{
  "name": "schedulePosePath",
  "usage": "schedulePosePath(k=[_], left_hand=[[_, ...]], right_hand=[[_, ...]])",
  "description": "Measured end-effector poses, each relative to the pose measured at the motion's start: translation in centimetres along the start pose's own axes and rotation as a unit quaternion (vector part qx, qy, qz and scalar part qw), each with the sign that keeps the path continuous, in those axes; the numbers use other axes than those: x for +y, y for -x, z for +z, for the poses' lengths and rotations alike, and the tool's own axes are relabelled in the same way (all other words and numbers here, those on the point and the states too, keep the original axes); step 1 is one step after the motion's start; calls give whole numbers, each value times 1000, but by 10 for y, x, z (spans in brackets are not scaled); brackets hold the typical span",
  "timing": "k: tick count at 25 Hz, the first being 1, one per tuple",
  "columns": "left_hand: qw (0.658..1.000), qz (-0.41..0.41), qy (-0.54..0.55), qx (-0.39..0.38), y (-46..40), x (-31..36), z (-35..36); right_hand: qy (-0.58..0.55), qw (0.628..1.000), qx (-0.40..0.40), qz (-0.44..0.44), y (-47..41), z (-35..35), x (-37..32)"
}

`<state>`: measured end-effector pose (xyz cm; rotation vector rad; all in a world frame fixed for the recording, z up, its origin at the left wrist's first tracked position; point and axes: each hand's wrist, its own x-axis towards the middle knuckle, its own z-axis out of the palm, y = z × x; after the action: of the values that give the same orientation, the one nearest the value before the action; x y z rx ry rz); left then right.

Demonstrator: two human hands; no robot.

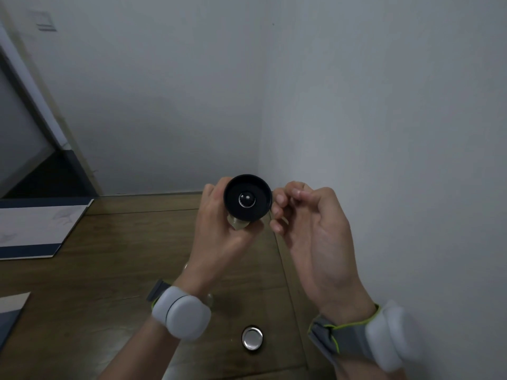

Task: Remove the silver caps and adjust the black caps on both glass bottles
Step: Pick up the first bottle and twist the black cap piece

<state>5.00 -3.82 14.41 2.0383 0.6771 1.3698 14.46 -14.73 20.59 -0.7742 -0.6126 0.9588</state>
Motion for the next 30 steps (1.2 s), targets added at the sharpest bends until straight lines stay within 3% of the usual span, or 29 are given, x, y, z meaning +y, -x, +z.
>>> schedulePosePath(k=[6,9,11,13,16,30], left_hand=[[1000,-10,2,-3,3,1,-1],[1000,-19,2,-9,2,2,-1],[1000,-17,11,-11,3,3,-2],[1000,-15,21,-9,3,5,-2],[1000,-5,-2,-11,3,4,-3],[999,-10,-38,-21,2,8,-4]], right_hand=[[105,994,22,-19,-6,-11,11],[251,964,48,-68,-6,-12,16],[385,910,58,-145,-3,-12,18],[511,831,53,-213,-1,-11,16],[602,759,59,-241,0,-10,13],[632,740,125,-195,2,3,12]])
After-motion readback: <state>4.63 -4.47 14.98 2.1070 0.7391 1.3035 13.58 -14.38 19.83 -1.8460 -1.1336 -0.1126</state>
